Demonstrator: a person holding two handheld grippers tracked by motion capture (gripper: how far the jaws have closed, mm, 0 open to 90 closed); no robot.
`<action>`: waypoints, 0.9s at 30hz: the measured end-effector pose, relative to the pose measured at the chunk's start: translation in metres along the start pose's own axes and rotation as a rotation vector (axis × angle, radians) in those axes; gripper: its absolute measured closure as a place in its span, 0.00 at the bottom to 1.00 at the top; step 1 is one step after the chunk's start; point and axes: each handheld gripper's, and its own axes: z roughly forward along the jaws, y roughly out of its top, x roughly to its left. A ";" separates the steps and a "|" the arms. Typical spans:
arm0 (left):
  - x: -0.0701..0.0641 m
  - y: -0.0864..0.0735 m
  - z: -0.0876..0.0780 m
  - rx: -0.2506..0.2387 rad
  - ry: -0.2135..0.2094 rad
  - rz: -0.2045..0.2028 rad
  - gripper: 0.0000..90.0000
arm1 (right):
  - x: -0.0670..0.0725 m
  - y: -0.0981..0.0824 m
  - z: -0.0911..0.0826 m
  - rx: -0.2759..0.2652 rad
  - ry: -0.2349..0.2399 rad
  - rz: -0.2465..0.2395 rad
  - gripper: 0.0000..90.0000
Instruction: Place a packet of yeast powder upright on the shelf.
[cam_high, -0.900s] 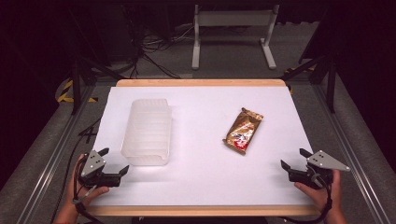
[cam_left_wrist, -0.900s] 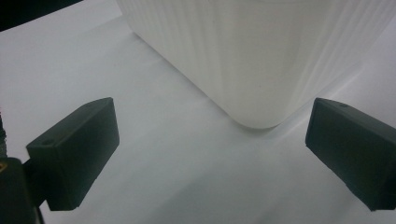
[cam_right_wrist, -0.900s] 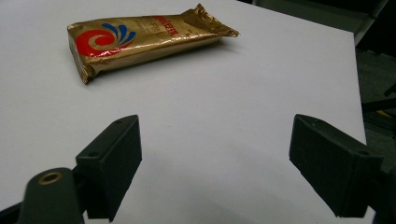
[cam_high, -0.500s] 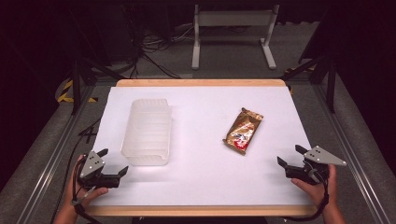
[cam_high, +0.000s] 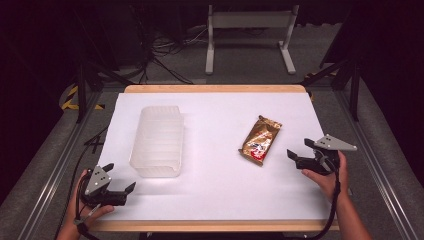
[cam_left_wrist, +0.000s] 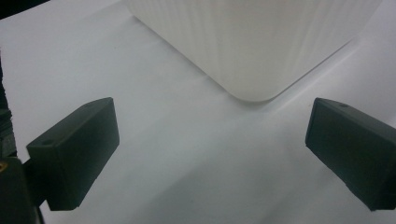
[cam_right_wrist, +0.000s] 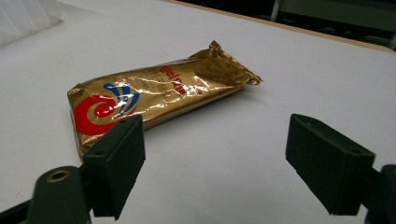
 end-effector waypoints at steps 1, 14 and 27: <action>0.000 0.000 0.000 0.001 0.000 0.004 0.04 | 0.000 0.003 0.004 0.006 0.003 0.002 0.24; -0.004 0.004 0.001 -0.005 -0.006 0.023 0.04 | -0.014 0.042 0.067 0.091 0.019 0.131 0.26; -0.004 0.004 0.002 -0.009 -0.010 0.028 0.04 | -0.024 0.047 0.121 0.195 -0.016 0.190 0.21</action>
